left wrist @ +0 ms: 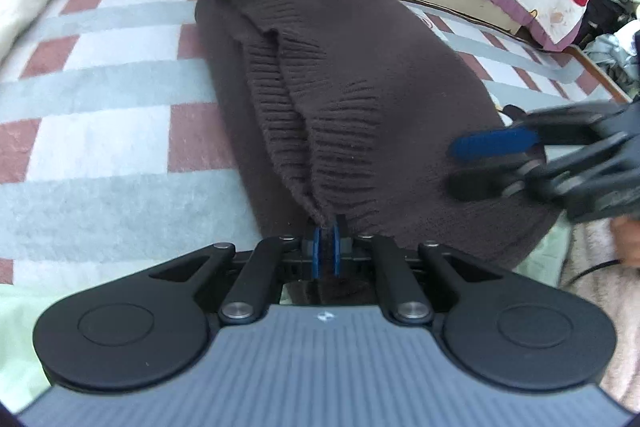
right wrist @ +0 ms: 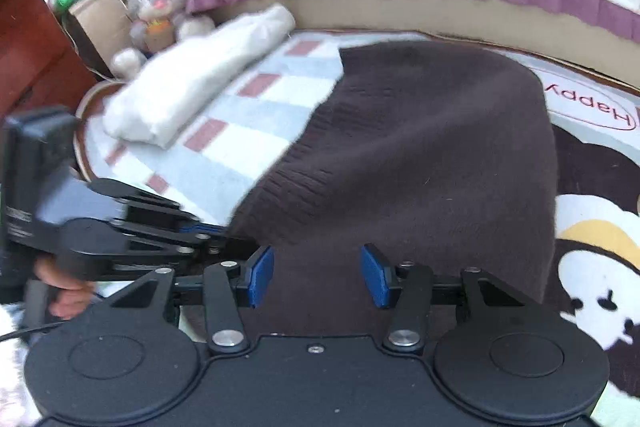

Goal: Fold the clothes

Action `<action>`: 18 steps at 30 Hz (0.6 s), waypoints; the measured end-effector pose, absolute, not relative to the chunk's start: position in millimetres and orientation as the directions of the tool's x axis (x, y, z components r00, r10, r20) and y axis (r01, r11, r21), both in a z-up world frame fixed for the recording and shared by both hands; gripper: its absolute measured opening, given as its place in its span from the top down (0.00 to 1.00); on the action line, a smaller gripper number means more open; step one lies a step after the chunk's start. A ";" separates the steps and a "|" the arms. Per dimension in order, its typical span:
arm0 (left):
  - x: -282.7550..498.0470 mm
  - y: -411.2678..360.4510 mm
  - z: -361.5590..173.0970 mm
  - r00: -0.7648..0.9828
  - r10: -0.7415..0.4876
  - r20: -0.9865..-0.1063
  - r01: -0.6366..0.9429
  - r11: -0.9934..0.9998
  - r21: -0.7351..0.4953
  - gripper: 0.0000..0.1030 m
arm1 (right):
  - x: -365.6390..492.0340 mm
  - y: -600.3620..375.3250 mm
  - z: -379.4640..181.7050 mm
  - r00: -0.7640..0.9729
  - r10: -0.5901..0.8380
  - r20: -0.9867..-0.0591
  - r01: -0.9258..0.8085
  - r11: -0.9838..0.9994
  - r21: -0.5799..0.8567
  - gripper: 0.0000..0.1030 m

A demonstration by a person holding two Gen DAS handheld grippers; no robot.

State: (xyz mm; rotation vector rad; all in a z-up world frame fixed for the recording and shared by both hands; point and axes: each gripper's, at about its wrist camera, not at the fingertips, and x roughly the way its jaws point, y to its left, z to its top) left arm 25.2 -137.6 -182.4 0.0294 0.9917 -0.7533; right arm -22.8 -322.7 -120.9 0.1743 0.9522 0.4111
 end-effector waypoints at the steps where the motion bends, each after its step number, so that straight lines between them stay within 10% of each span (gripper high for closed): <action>1: 26.9 -132.7 -181.8 0.323 -0.559 -0.764 0.581 0.754 -0.306 0.88 | -18.4 -319.6 -131.6 0.479 0.422 -0.770 -0.264 0.906 0.332 0.46; 12: 106.9 -134.9 -160.1 0.443 -0.536 -0.719 0.552 0.795 -0.253 0.49 | -23.9 -313.1 -144.0 0.443 0.525 -0.727 -0.333 0.849 0.410 0.44; 18: 160.0 -189.4 -160.9 0.489 -0.553 -0.675 0.597 0.776 -0.203 0.49 | -21.6 -314.2 -147.7 0.437 0.555 -0.708 -0.343 0.830 0.440 0.43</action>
